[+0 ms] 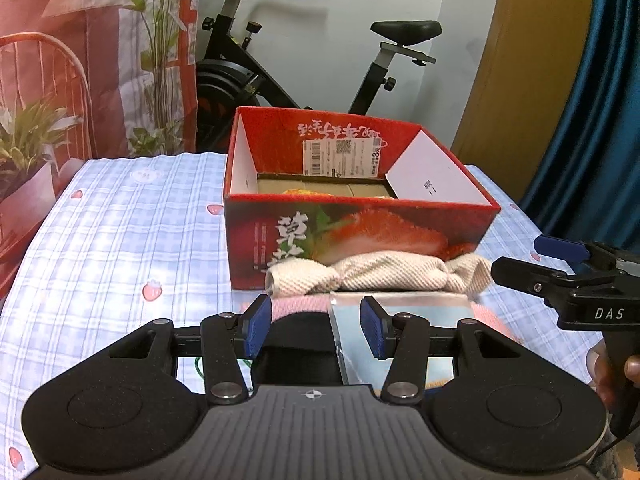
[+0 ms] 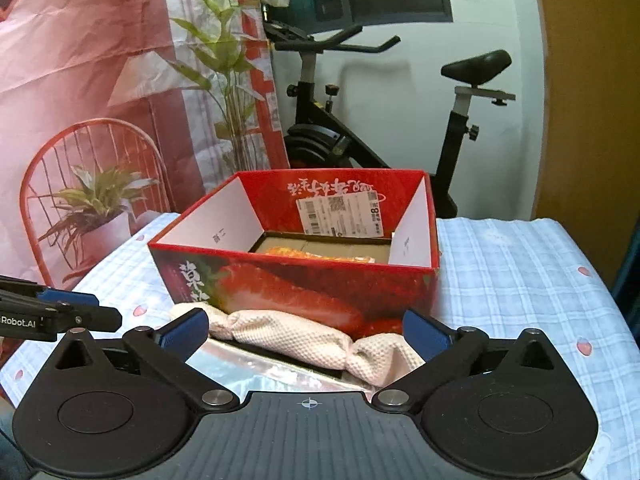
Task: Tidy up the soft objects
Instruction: 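Close the left gripper on the blue cotton pad bag while the right gripper grasps it too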
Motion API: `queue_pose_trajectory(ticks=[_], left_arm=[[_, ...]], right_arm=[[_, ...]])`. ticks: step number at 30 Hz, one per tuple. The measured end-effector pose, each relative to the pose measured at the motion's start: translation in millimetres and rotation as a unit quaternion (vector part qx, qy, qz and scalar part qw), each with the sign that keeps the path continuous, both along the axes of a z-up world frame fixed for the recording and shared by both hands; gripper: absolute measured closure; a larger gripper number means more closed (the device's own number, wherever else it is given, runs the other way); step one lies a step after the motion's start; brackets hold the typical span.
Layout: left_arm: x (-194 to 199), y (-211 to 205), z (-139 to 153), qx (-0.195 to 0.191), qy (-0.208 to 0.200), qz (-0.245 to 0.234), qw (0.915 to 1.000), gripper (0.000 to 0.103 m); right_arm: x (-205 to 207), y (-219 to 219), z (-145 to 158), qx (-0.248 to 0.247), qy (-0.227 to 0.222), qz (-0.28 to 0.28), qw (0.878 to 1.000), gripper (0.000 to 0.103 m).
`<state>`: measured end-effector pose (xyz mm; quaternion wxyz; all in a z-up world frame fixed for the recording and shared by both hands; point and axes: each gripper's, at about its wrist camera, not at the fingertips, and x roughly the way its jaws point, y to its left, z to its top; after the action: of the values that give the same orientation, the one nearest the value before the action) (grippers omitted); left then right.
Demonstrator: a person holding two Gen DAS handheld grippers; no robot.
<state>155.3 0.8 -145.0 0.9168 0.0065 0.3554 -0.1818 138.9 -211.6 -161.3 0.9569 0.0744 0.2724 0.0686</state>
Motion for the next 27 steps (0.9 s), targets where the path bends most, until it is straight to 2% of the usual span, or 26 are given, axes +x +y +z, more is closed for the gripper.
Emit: queue_pose_trajectory(ticks=[9, 17, 23, 27], left_arm=[[-21, 3, -12, -0.006, 0.01, -0.003, 0.9999, 0.052], [-34, 2, -36, -0.02, 0.051, -0.013, 0.9984, 0.053], [-38, -5, -49, -0.036, 0.069, -0.038, 0.9962, 0.053], [-37, -16, -62, -0.036, 0.088, -0.055, 0.9939, 0.053]], right_arm=[[-23, 7, -17, 0.002, 0.018, 0.0, 1.0, 0.0], [-38, 4, -42, 0.018, 0.059, -0.007, 0.998, 0.002], [-43, 8, -62, 0.04, 0.093, 0.006, 0.995, 0.009], [-41, 13, -74, 0.047, 0.117, 0.018, 0.992, 0.021]])
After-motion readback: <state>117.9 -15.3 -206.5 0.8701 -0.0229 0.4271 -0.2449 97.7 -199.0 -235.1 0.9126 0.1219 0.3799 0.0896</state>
